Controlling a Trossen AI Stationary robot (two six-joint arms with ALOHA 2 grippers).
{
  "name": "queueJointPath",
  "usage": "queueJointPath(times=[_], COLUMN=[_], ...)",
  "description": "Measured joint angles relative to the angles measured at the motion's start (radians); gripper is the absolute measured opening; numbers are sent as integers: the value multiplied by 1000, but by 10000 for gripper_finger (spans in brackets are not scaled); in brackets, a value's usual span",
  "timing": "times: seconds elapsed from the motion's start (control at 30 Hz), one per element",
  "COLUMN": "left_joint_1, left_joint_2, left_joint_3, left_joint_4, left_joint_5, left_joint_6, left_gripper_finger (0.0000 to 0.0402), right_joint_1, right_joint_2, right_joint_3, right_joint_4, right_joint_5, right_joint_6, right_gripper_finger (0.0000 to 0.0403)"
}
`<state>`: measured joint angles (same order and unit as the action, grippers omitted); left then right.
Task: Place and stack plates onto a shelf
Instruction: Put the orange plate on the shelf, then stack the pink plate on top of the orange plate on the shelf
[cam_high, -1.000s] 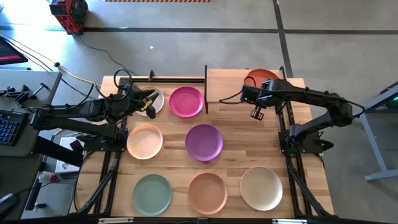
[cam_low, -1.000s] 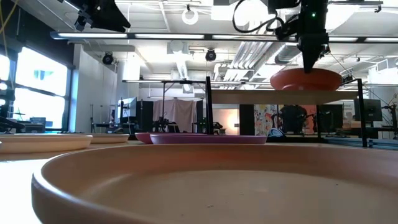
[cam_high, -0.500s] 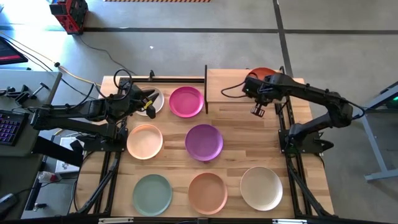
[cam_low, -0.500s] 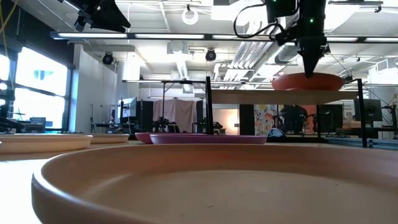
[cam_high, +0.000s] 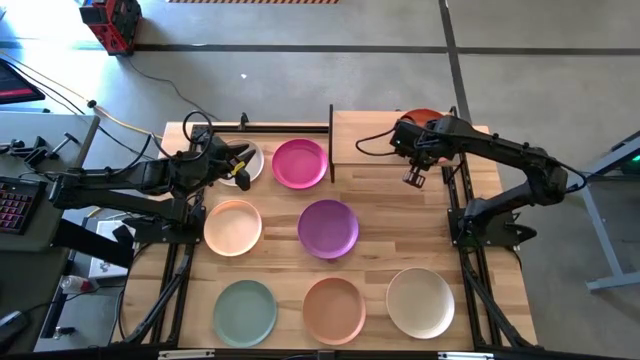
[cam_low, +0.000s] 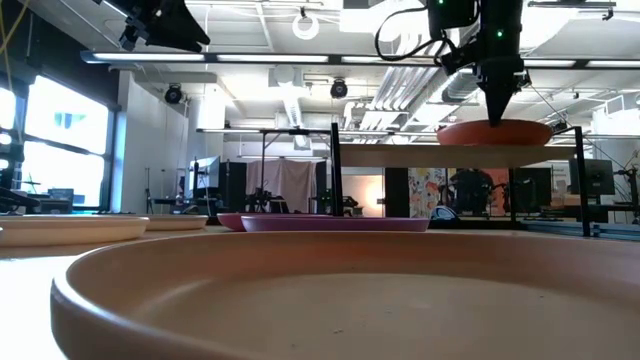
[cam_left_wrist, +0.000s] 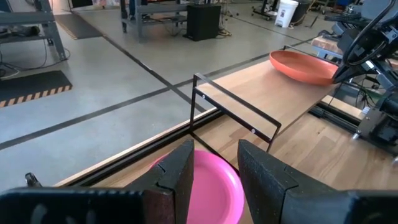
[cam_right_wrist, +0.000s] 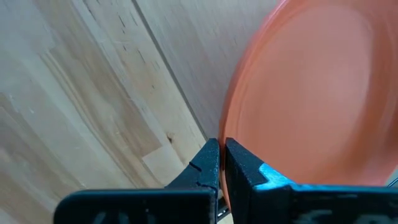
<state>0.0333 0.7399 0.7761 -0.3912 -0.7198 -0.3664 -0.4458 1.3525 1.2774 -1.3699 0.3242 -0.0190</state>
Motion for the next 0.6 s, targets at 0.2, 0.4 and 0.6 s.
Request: queueJointPath(times=[0.2,0.4,0.6], left_joint_1=[0,0,0], left_joint_2=[0,0,0], left_joint_3=[0,0,0], left_joint_4=[0,0,0], left_joint_5=[0,0,0], left_joint_6=[0,0,0], left_gripper_finger=[111,111,111], right_joint_1=[0,0,0], right_joint_2=[0,0,0], right_joint_3=[0,0,0], right_joint_4=[-1,-1,-1], right_joint_5=[-24,-44,-7], right_joint_6=[7,14,17], right_gripper_finger=[1,42,97])
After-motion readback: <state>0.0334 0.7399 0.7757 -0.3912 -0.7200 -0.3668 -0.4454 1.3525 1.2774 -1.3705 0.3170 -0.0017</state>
